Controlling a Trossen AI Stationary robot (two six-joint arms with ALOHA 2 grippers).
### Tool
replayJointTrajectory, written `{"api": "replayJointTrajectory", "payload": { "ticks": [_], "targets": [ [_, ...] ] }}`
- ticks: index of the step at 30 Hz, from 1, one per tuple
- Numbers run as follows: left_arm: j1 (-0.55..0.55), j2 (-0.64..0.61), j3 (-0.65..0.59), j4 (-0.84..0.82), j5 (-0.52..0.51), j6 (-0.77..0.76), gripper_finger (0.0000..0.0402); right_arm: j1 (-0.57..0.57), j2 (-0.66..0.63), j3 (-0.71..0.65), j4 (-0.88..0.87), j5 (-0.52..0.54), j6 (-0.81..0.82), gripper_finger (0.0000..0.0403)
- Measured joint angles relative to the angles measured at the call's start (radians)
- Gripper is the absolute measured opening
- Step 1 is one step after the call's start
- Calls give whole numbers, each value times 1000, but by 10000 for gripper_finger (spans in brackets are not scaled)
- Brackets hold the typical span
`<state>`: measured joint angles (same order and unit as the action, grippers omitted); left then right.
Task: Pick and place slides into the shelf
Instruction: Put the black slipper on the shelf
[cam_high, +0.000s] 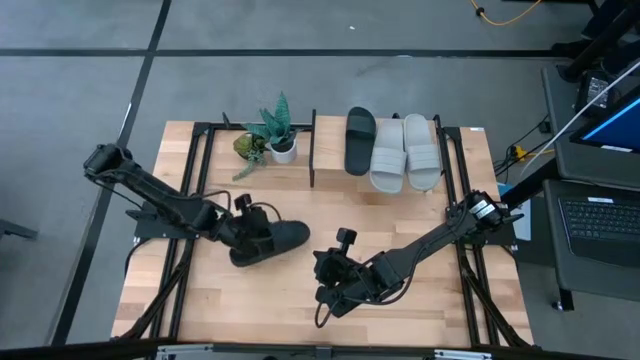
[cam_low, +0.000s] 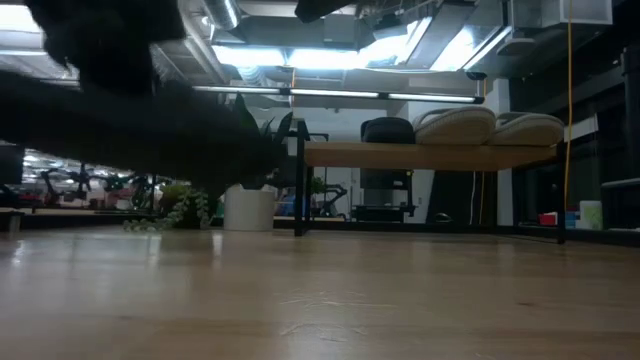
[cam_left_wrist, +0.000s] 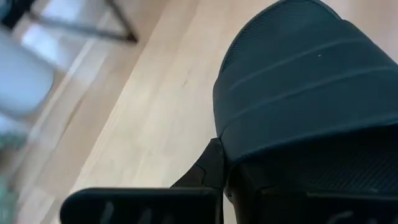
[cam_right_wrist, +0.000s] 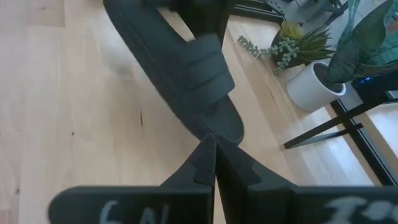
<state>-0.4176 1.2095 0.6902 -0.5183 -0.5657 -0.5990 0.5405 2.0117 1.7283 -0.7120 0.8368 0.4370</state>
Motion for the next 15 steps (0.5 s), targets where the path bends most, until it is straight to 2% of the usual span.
{"api": "replayJointTrajectory", "payload": {
  "ticks": [9,15],
  "targets": [
    [-92,0,215,-146,-195,136,1,38,0,0,44,-1,-3,12],
    [-93,0,285,-144,-283,243,1,68,0,0,159,-2,-109,12]
  ]
}}
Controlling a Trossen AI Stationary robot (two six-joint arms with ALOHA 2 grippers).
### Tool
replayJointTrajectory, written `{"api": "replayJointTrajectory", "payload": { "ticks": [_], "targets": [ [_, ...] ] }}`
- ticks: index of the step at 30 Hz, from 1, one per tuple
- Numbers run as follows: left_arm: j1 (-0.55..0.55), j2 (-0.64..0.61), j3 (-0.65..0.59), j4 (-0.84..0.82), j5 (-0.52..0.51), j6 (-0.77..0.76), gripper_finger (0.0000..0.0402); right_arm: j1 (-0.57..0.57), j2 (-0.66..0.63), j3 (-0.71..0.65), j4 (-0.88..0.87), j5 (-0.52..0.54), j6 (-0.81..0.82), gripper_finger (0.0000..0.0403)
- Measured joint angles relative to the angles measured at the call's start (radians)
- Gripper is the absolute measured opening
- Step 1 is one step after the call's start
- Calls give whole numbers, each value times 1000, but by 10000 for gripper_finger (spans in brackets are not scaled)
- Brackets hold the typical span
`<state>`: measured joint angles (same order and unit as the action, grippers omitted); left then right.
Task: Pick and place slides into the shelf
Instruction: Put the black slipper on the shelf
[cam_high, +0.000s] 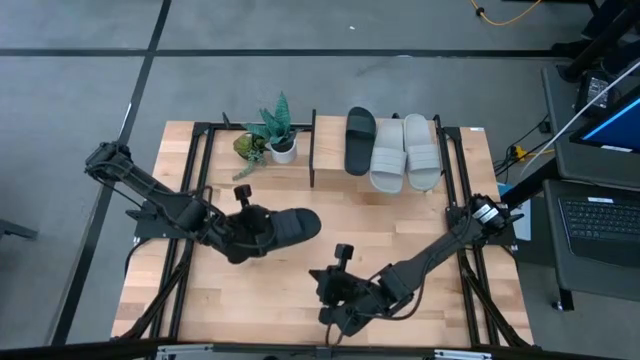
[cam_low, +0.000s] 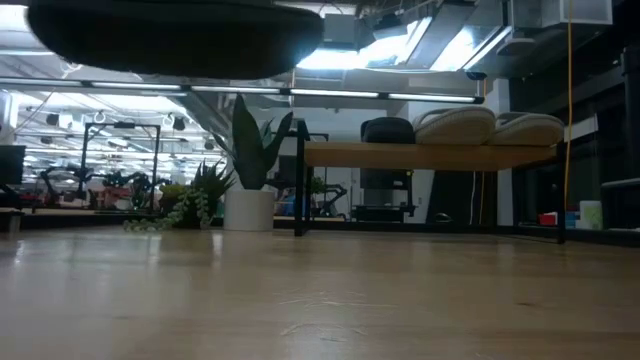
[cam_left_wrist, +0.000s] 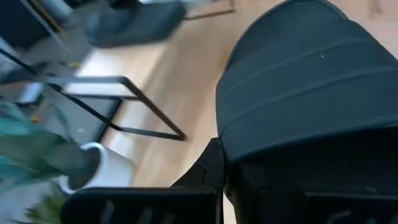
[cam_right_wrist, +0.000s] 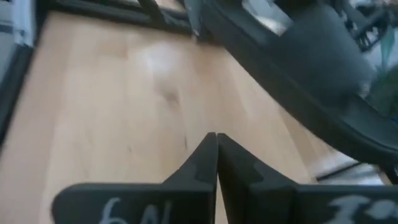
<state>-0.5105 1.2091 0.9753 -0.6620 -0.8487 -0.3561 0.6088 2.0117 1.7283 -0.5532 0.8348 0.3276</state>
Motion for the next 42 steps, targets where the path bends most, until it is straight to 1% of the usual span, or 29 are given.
{"api": "replayJointTrajectory", "payload": {
  "ticks": [3,5,7,11,12,16,19,22,29,32,36,38,42],
  "targets": [
    [17,0,6,1,-57,10,1,6,0,0,79,0,-71,12],
    [34,0,6,2,-76,11,1,6,0,0,127,0,-124,12],
    [52,0,6,17,-83,13,1,3,0,0,164,0,-169,12],
    [80,0,6,77,-84,64,1,-23,0,0,208,-2,-230,12],
    [87,0,6,96,-83,80,1,-33,0,0,210,-12,-244,12],
    [108,0,6,162,-75,148,1,-71,0,0,220,-104,-313,12],
    [119,0,6,177,-70,158,1,-96,0,0,223,-138,-365,17],
    [131,0,6,178,-70,158,1,-111,0,0,241,-176,-423,38],
    [162,0,6,178,-69,158,1,-127,0,0,324,-187,-565,120],
    [173,0,6,182,-69,158,1,-145,0,0,337,-214,-611,144],
    [186,0,6,192,-43,158,0,-183,17,0,403,-296,-694,154],
    [192,0,6,193,-36,158,1,-197,29,0,439,-306,-744,154],
    [192,0,6,193,-36,158,0,-212,44,0,460,-306,-760,153]
  ]
}}
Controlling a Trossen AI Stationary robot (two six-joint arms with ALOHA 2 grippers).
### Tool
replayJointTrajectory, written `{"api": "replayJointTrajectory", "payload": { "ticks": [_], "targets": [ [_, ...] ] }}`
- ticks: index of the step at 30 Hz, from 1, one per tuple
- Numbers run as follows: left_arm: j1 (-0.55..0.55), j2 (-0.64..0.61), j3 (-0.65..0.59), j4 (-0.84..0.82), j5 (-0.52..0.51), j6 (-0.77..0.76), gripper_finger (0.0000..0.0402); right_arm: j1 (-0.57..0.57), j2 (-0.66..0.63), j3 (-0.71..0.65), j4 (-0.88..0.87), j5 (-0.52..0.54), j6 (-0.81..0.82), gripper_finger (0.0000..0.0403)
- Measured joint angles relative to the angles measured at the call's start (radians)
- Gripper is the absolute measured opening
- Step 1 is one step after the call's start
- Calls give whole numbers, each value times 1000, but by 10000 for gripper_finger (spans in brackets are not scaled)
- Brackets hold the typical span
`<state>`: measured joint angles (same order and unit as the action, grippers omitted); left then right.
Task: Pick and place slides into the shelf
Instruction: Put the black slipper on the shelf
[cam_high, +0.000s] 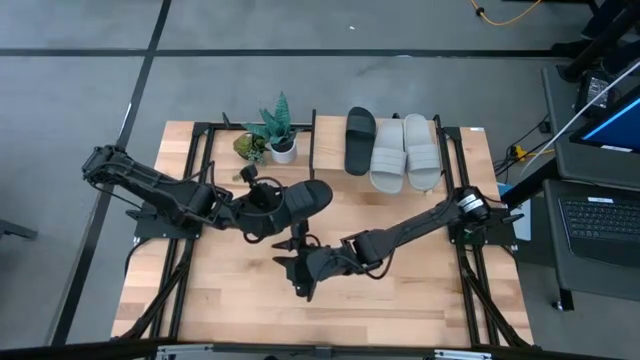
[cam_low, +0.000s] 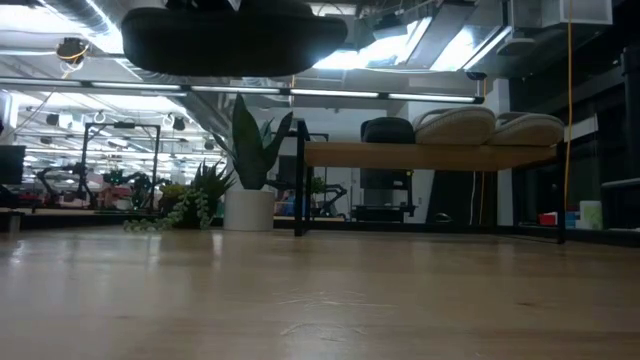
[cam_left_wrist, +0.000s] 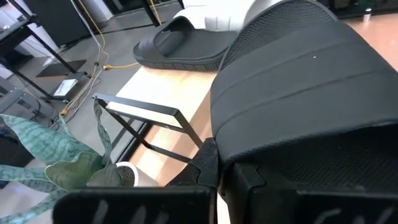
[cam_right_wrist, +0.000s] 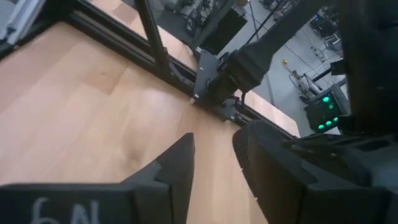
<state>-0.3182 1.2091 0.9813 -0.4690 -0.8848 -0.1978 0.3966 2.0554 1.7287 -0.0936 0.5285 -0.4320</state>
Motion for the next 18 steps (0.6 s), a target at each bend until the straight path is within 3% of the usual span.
{"api": "replayJointTrajectory", "payload": {
  "ticks": [6,11,18],
  "targets": [
    [-1,0,0,9,15,18,0,-1,32,0,-13,5,-64,153],
    [-1,0,0,8,41,18,0,-2,32,0,-42,153,-78,152],
    [-1,0,0,8,45,18,0,-12,32,0,-70,178,-100,152]
  ]
}}
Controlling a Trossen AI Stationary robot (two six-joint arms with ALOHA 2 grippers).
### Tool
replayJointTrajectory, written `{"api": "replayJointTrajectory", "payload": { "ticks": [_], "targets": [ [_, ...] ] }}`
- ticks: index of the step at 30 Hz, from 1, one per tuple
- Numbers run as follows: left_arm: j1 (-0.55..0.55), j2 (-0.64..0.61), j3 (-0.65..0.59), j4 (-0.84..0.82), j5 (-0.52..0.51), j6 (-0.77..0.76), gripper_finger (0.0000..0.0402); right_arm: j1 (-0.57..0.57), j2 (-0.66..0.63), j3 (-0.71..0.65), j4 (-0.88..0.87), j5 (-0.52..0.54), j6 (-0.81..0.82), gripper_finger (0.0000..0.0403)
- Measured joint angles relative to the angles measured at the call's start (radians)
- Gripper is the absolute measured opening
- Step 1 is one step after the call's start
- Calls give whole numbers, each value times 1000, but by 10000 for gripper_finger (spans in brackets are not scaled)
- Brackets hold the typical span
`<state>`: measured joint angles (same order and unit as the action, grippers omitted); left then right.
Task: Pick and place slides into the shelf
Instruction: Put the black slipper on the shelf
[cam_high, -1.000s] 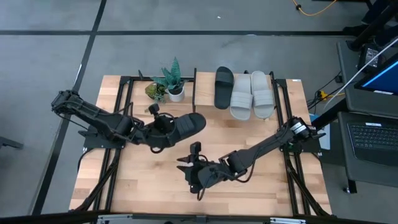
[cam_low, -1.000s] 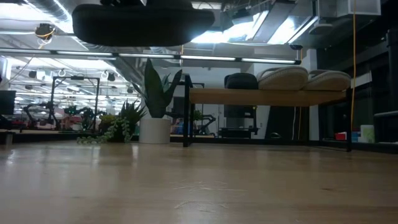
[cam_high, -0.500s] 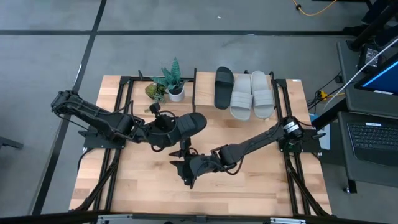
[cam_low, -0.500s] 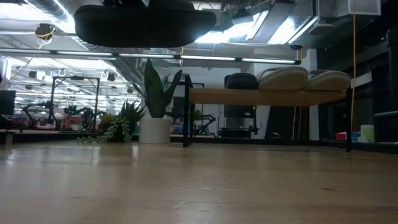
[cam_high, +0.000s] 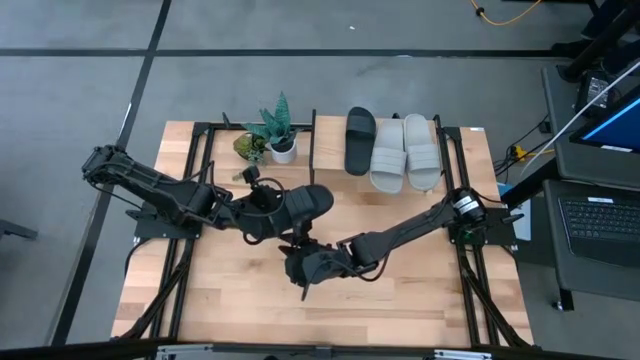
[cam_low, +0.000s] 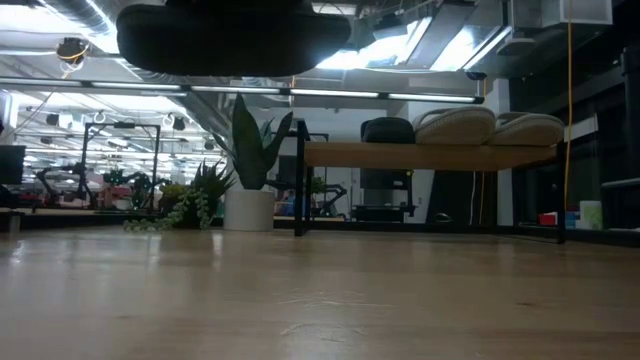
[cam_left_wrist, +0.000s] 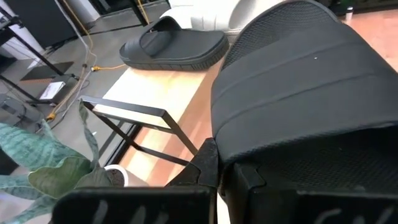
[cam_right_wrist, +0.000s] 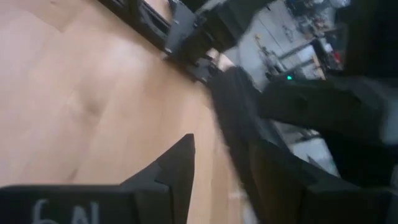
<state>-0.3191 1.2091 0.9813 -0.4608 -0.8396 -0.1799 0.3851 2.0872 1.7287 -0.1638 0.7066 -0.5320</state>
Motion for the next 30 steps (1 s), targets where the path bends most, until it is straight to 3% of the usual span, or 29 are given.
{"api": "replayJointTrajectory", "payload": {
  "ticks": [5,30],
  "targets": [
    [1,0,0,0,19,0,1,-5,0,0,0,64,-25,152],
    [-1,0,0,0,51,5,1,-7,-1,0,58,94,-102,152]
  ]
}}
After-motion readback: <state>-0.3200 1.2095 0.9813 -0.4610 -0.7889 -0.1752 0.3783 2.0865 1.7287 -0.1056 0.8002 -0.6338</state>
